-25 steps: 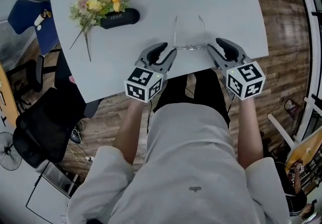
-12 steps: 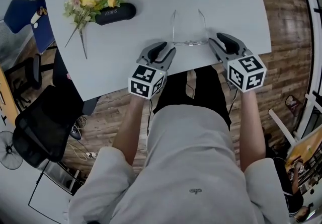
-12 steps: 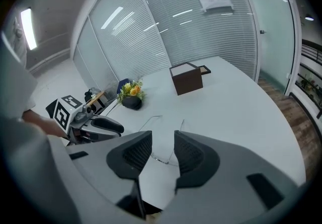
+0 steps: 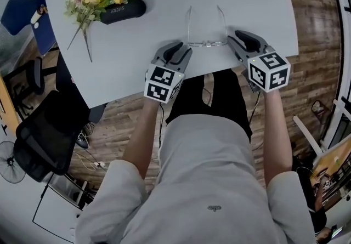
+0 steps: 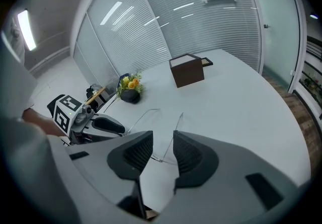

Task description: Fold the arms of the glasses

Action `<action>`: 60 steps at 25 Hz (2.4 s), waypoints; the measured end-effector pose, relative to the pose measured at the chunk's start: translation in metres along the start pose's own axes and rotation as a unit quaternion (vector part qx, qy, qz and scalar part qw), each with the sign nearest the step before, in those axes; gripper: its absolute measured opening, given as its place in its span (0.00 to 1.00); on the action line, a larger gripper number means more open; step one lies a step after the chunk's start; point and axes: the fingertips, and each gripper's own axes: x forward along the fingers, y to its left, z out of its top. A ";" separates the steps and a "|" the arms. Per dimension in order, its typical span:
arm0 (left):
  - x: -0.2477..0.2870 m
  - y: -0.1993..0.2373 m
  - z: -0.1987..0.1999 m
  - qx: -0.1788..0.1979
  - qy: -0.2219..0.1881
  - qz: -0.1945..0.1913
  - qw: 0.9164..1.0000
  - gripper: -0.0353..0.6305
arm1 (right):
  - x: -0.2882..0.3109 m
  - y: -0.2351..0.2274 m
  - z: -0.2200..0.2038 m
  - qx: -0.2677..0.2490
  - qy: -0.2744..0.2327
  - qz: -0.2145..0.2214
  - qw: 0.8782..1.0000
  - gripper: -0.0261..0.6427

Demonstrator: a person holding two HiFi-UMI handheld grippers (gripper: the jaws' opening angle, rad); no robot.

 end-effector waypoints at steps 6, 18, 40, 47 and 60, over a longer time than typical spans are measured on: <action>0.006 -0.001 -0.005 0.012 0.008 0.008 1.000 0.24 | 0.013 -0.007 -0.009 -0.002 0.023 0.006 1.000 0.21; 0.010 -0.003 -0.003 0.026 0.005 0.017 1.000 0.21 | 0.032 -0.016 -0.018 0.008 0.054 0.019 0.998 0.17; 0.015 -0.004 0.005 0.044 -0.001 0.026 0.999 0.16 | 0.041 -0.012 -0.020 -0.002 0.068 0.034 0.997 0.11; 0.016 -0.002 0.006 0.052 -0.001 0.026 0.998 0.15 | 0.042 -0.006 -0.023 -0.010 0.075 0.042 0.996 0.09; 0.016 0.003 0.007 0.075 0.007 0.033 0.997 0.14 | 0.042 0.011 -0.034 -0.038 0.106 0.077 0.991 0.08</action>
